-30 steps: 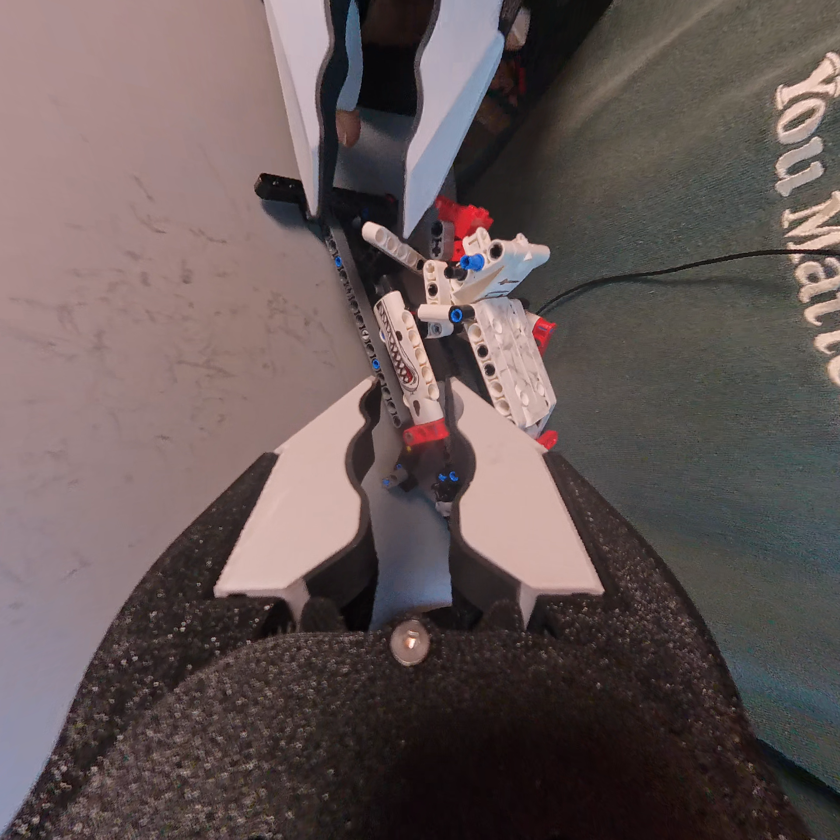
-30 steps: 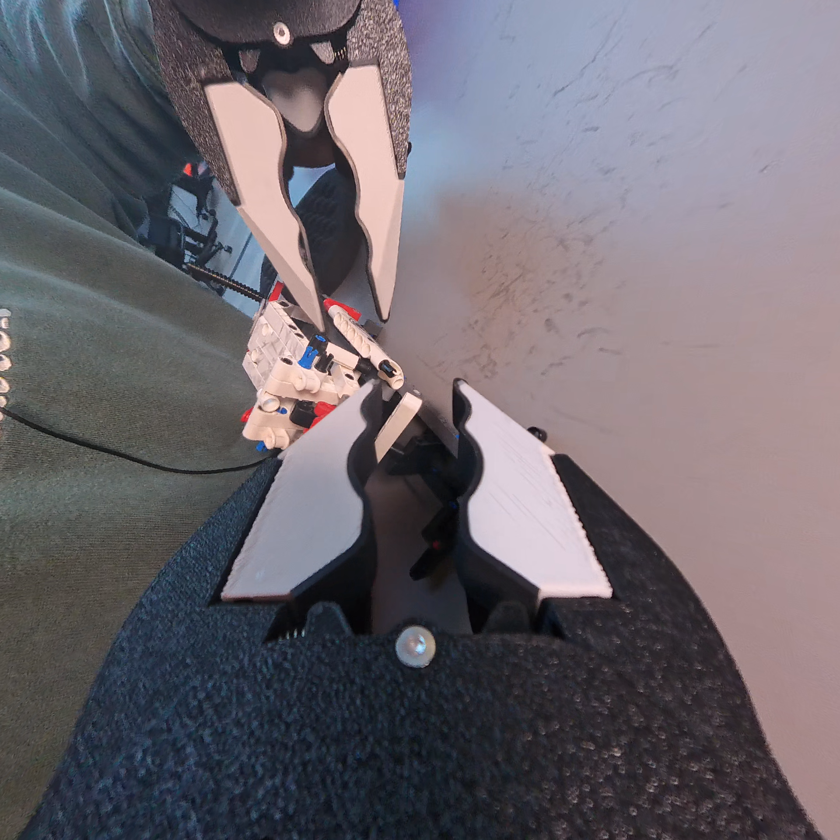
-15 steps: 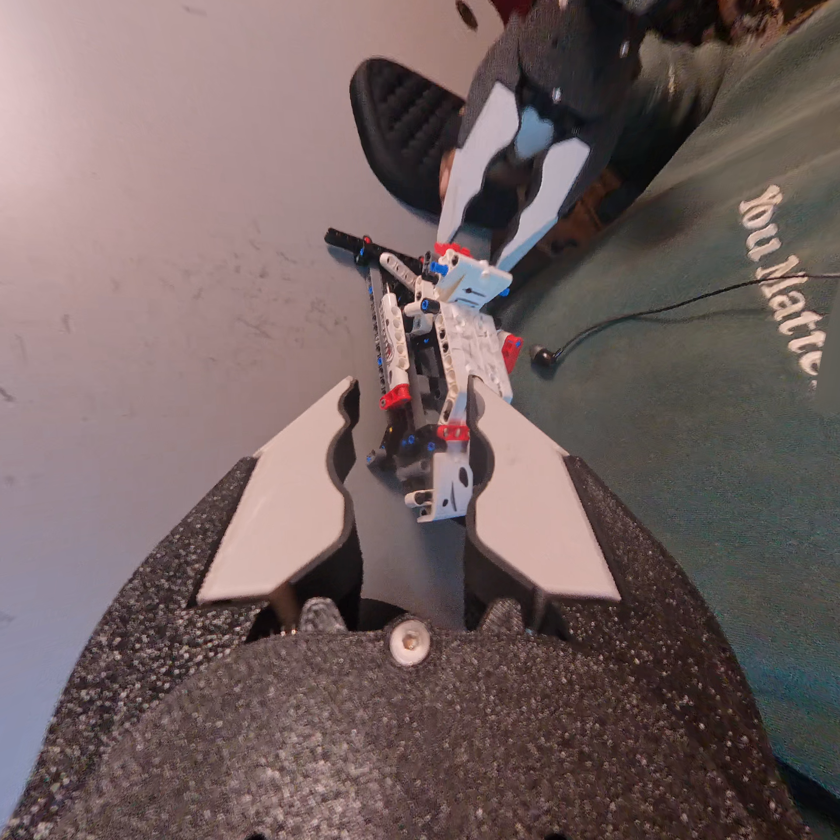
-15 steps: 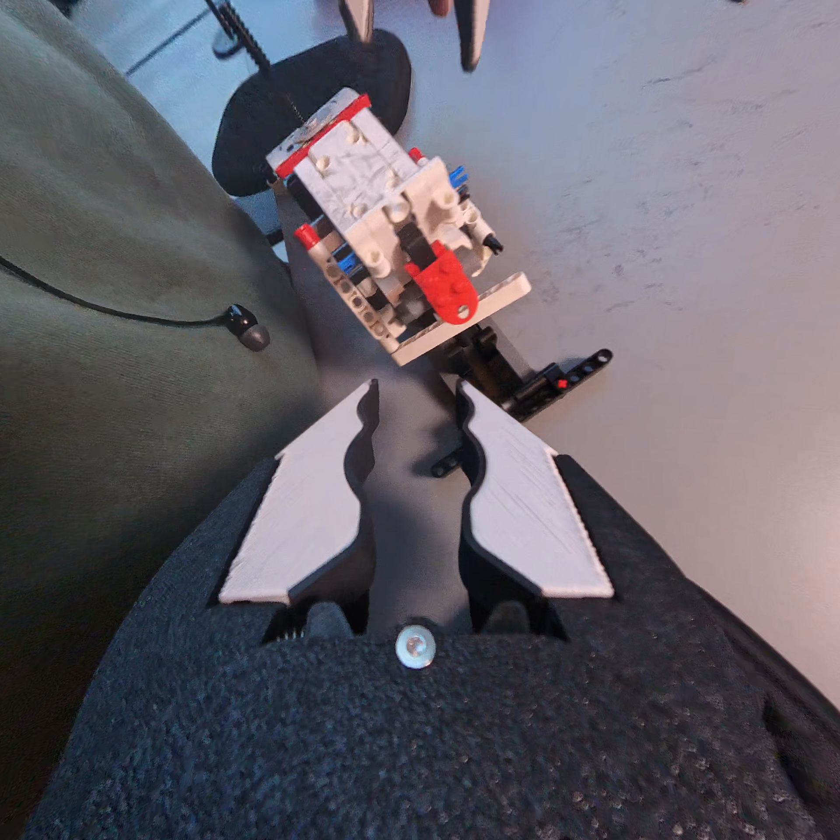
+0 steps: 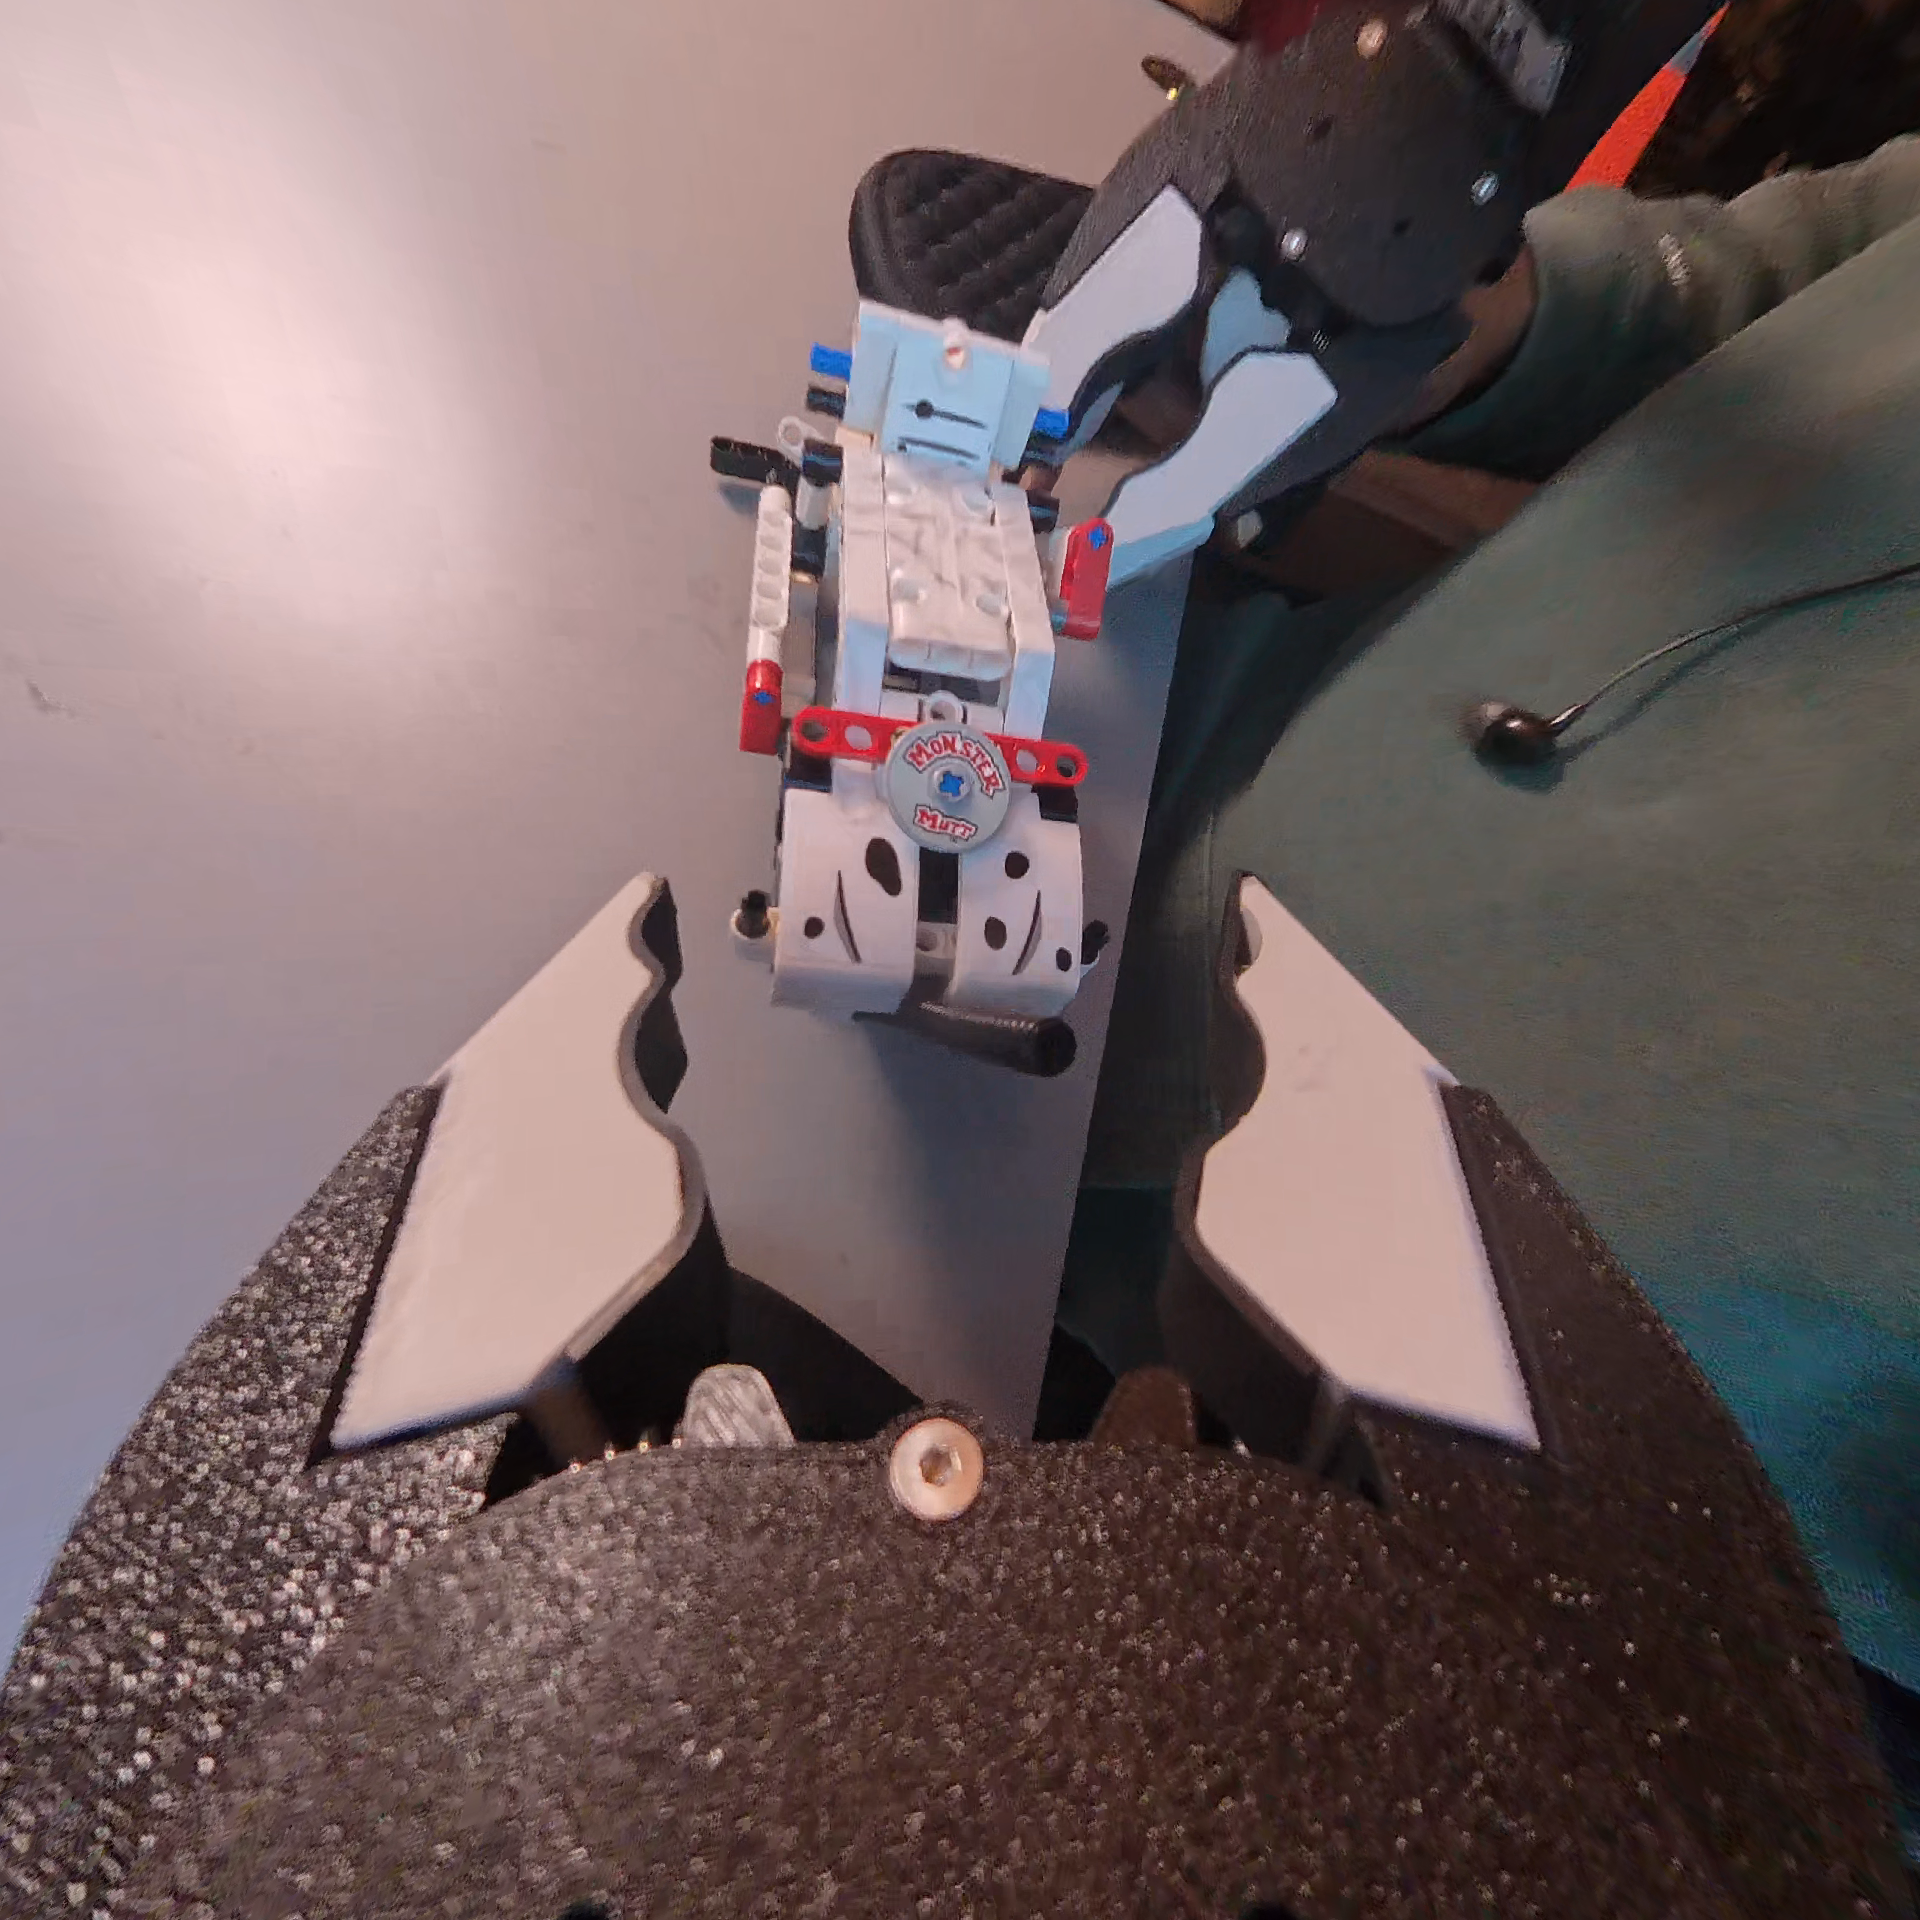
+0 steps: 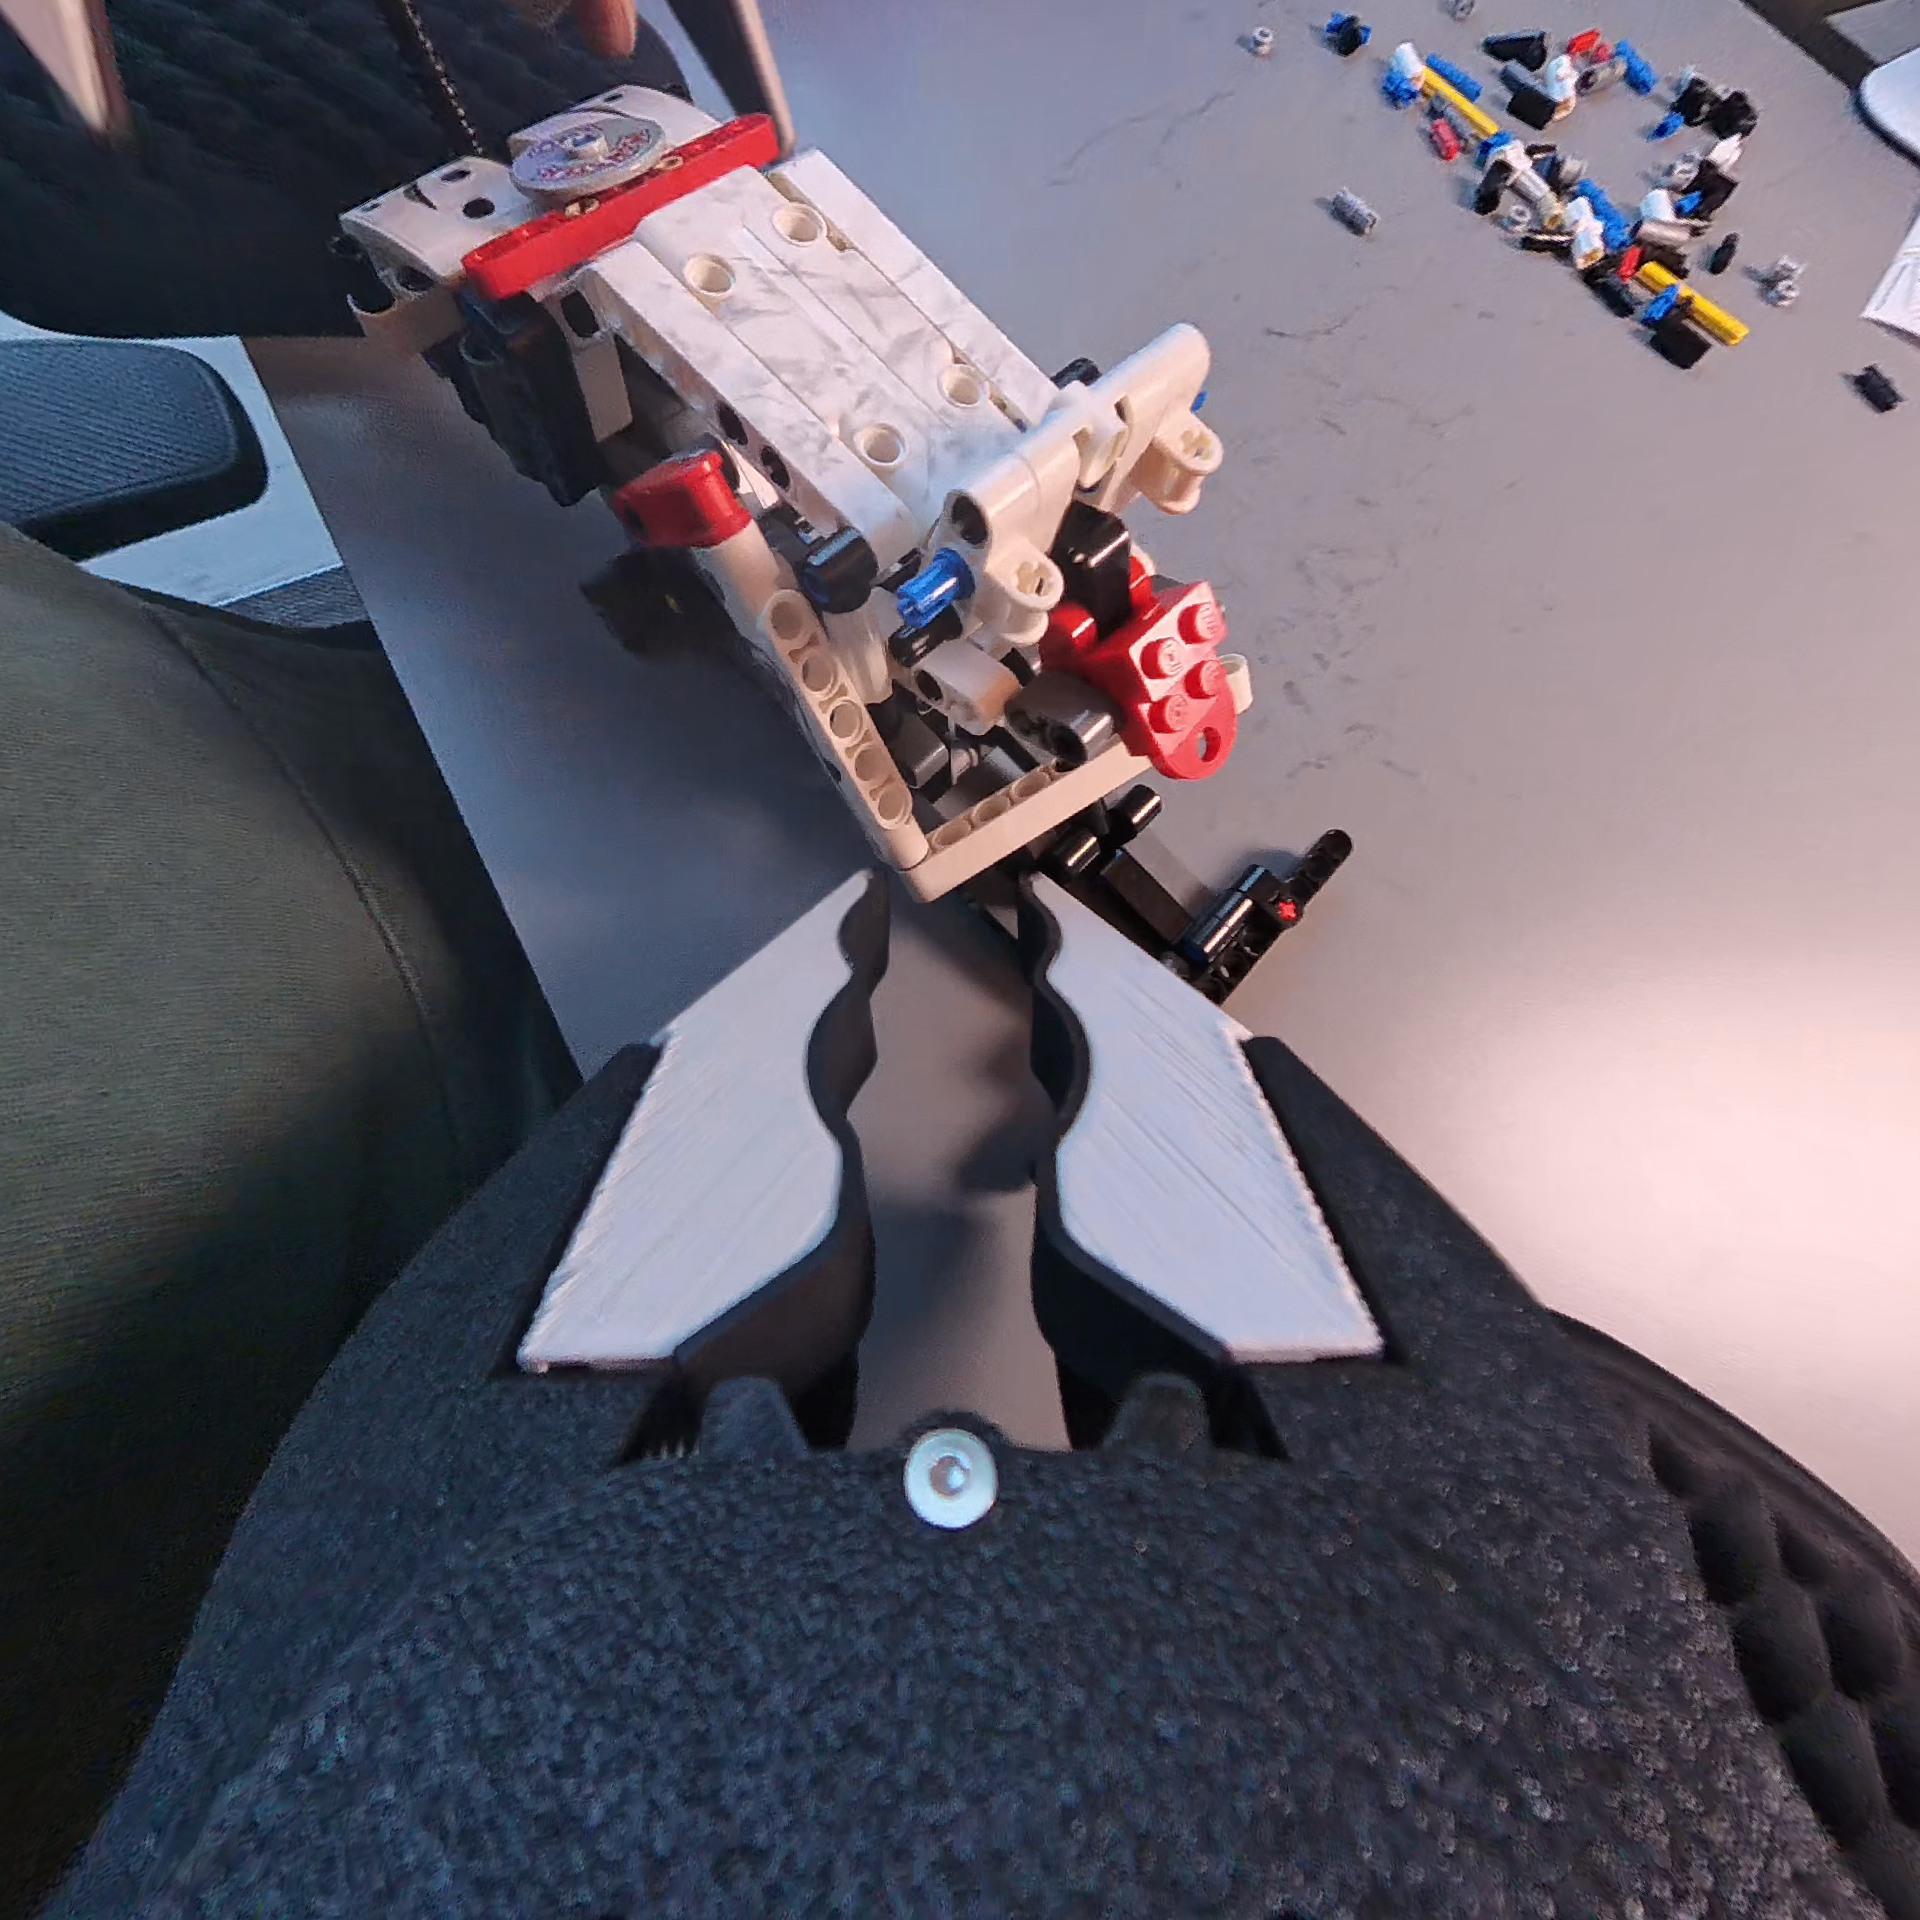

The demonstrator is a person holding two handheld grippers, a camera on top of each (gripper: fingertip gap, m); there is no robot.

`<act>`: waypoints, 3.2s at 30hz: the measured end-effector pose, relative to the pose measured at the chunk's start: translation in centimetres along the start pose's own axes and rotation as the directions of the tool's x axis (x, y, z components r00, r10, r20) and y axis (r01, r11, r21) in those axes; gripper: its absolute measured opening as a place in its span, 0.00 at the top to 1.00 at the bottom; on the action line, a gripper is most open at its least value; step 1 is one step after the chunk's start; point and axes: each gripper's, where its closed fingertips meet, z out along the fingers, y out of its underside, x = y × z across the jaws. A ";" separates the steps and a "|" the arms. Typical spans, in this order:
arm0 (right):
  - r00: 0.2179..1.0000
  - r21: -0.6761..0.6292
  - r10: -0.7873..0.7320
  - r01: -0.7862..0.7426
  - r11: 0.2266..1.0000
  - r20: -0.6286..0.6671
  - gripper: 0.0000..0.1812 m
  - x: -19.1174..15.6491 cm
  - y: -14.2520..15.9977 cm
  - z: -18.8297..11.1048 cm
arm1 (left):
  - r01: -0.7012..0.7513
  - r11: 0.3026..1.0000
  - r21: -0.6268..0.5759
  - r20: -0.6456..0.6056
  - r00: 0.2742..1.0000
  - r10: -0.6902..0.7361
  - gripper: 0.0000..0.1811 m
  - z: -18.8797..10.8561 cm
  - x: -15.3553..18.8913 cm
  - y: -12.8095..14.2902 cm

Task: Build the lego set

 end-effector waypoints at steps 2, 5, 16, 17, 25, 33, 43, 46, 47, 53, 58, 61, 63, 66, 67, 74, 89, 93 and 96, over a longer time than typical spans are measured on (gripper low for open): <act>0.999 0.011 -0.024 0.024 1.000 -0.027 0.90 0.3 -0.2 -0.1 | -0.049 0.998 -0.046 0.061 0.997 0.052 0.45 1.2 -0.3 1.0; 0.993 0.021 -0.079 0.081 0.997 -0.091 0.95 1.0 -0.5 -0.4 | -0.113 0.988 -0.103 0.116 0.986 0.124 0.54 2.5 -0.7 1.8; 0.987 -0.013 -0.100 0.099 0.995 -0.122 0.80 2.4 -0.1 -0.6 | -0.030 0.998 -0.050 0.153 0.987 0.038 0.55 3.3 -1.2 0.9; 0.980 -0.003 -0.131 0.132 0.991 -0.152 0.80 2.5 -0.6 -0.2 | -0.026 0.999 -0.046 0.153 0.988 0.033 0.55 3.4 -1.2 0.9; 0.830 -0.070 -0.449 0.453 0.889 -0.331 0.95 4.6 -2.2 0.6 | 0.021 0.998 -0.064 0.148 0.989 -0.011 0.55 3.4 -1.1 1.3; 0.513 -0.134 -0.704 0.754 0.643 -0.492 0.96 5.8 -4.3 -0.9 | 0.078 0.994 -0.081 0.133 0.989 -0.067 0.56 4.1 -0.7 0.9; 0.385 -0.116 -0.756 0.850 0.514 -0.529 0.96 7.3 -5.4 -1.4 | 0.179 0.979 -0.096 0.172 0.972 -0.161 0.55 4.9 -1.4 -0.4; 0.372 -0.119 -0.800 0.871 0.476 -0.471 0.96 7.2 -4.2 -0.5 | 0.161 0.982 -0.097 0.138 0.979 -0.147 0.55 4.3 -2.0 -1.1; 0.369 -0.111 -0.810 0.879 0.464 -0.456 0.96 6.9 -3.9 -0.3 | 0.145 0.984 -0.100 0.111 0.985 -0.134 0.56 3.9 -2.2 -1.4; 0.445 -0.104 -0.780 0.837 0.537 -0.440 0.96 7.3 -3.8 0.5 | -0.104 0.973 -0.208 0.098 0.987 0.127 0.55 2.9 -7.2 -1.7; 0.633 -0.022 -0.663 0.717 0.697 -0.399 0.92 7.9 -3.5 0.4 | -0.075 0.985 -0.155 0.183 0.978 0.103 0.54 -0.7 -11.1 -2.0; 0.764 0.057 -0.568 0.610 0.790 -0.307 0.92 8.0 -2.9 -0.5 | -0.046 0.999 0.002 0.293 0.955 0.043 0.64 -3.8 -10.1 -3.2; 0.888 0.119 -0.439 0.454 0.883 -0.134 0.96 6.9 -2.6 -0.4 | -0.072 0.992 0.106 0.312 0.950 0.036 0.73 -3.5 -7.1 -4.8; 0.986 0.142 -0.093 0.073 0.987 0.137 0.88 6.4 -3.5 -0.6 | -0.139 0.980 0.139 0.338 0.937 0.085 0.78 0.4 -3.0 -6.1; 0.972 0.109 0.037 -0.064 0.992 0.231 0.85 6.4 -3.7 -0.7 | -0.161 0.977 0.138 0.376 0.921 0.098 0.78 1.7 -2.4 -6.4; 0.647 -0.175 0.594 -0.593 0.786 0.478 0.81 6.6 -3.4 0.9 | -0.290 0.957 0.008 0.498 0.831 0.248 0.78 6.4 -3.6 -6.7; 0.300 -0.280 0.746 -0.792 0.542 0.594 0.94 5.6 -5.1 2.3 | -0.330 0.880 -0.342 0.394 0.800 0.453 0.93 7.7 -7.2 -5.6; 0.269 -0.309 0.747 -0.787 0.535 0.608 0.95 5.2 -5.3 2.4 | -0.375 0.860 -0.347 0.365 0.790 0.492 0.92 8.1 -6.5 -6.2; 0.247 -0.328 0.748 -0.783 0.529 0.616 0.95 5.1 -5.4 2.6 | -0.363 0.827 -0.430 0.357 0.773 0.525 0.90 7.9 -7.4 -5.0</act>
